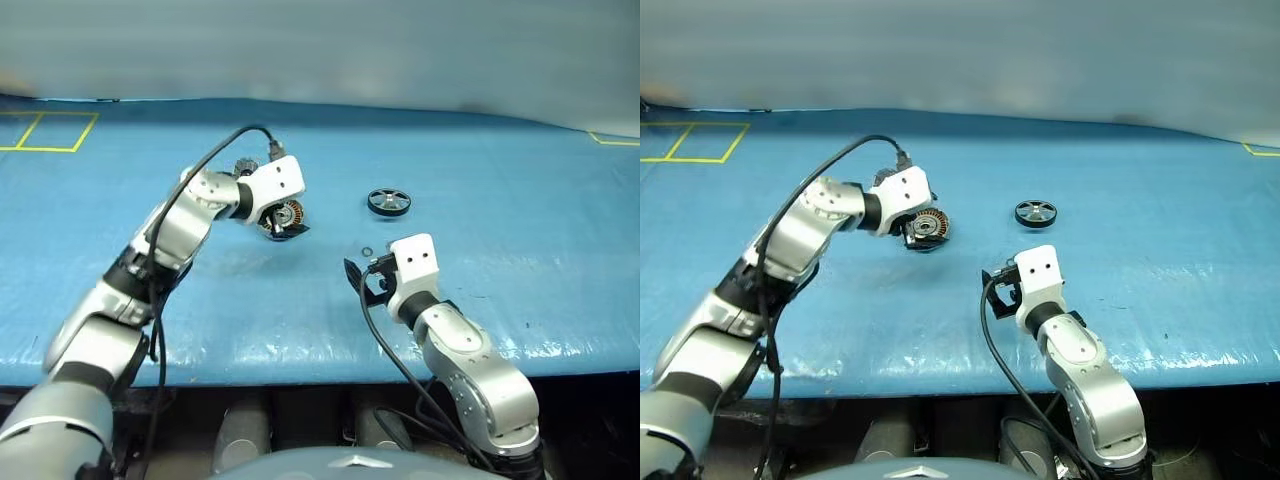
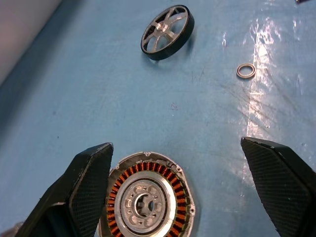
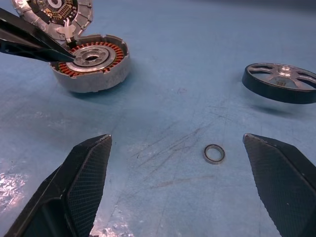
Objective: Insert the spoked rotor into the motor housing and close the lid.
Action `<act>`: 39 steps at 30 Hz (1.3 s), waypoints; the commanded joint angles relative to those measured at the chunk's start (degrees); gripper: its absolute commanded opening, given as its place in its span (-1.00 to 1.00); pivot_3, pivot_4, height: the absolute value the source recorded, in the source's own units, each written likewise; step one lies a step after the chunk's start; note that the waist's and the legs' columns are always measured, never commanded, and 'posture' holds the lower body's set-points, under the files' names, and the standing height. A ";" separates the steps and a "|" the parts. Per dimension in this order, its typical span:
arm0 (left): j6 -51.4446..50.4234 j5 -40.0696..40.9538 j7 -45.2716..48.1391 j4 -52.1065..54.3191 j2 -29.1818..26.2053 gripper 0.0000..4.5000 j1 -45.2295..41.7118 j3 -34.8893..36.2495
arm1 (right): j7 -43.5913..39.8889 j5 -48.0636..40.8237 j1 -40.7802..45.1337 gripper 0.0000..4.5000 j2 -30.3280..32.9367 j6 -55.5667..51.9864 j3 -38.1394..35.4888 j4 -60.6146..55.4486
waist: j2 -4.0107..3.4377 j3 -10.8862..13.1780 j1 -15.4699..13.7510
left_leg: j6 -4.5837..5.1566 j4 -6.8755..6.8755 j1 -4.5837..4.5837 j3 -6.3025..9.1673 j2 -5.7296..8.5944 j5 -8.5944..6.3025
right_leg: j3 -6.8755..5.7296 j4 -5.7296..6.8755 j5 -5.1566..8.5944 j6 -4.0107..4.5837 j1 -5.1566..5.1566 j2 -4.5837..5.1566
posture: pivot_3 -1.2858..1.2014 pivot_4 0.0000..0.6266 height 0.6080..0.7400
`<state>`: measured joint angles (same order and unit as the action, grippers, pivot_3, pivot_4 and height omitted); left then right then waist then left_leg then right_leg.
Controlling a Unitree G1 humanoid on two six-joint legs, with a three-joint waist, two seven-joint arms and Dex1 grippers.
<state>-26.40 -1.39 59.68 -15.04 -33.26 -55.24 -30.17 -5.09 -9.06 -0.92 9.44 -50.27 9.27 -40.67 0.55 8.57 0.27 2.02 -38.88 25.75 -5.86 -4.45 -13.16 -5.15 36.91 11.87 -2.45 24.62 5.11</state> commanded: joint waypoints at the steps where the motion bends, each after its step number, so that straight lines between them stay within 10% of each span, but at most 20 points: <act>1: 4.46 -3.42 9.11 -9.69 2.11 1.00 -6.49 -3.80 | 0.07 0.39 -0.05 0.99 -0.14 1.77 0.07 -1.23 | 0.01 0.01 0.05 | 0.01 0.00 0.01 0.00 0.00 -0.01 | 0.01 0.00 0.02 -0.02 0.00 -0.01 | 0.03 -0.52 1.00; 18: 18.56 -20.97 12.27 -41.44 11.73 1.00 -19.97 -8.68 | 0.03 1.28 -1.21 0.99 -1.30 3.70 0.79 -0.85 | 0.16 0.10 0.27 | 0.07 -0.13 0.17 0.07 -0.01 -0.05 | 0.02 0.04 0.05 -0.10 0.08 -0.03 | 0.03 -0.52 1.00; 39: 20.12 -28.52 13.86 -48.64 17.04 1.00 -23.27 -8.38 | -0.17 1.80 -1.65 0.99 -1.97 3.66 1.67 -0.85 | 0.18 0.11 0.25 | 0.10 -0.23 0.20 0.10 -0.01 -0.07 | 0.02 0.11 0.03 -0.13 0.07 -0.03 | 0.03 -0.52 1.00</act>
<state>-6.85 -29.00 73.07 -63.75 -16.31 -76.31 -38.75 -5.06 -7.20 -2.75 7.51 -47.67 10.84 -40.49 0.74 8.68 0.52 2.12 -39.12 25.95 -5.76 -4.45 -13.22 -5.13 37.03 11.90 -2.58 24.69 5.09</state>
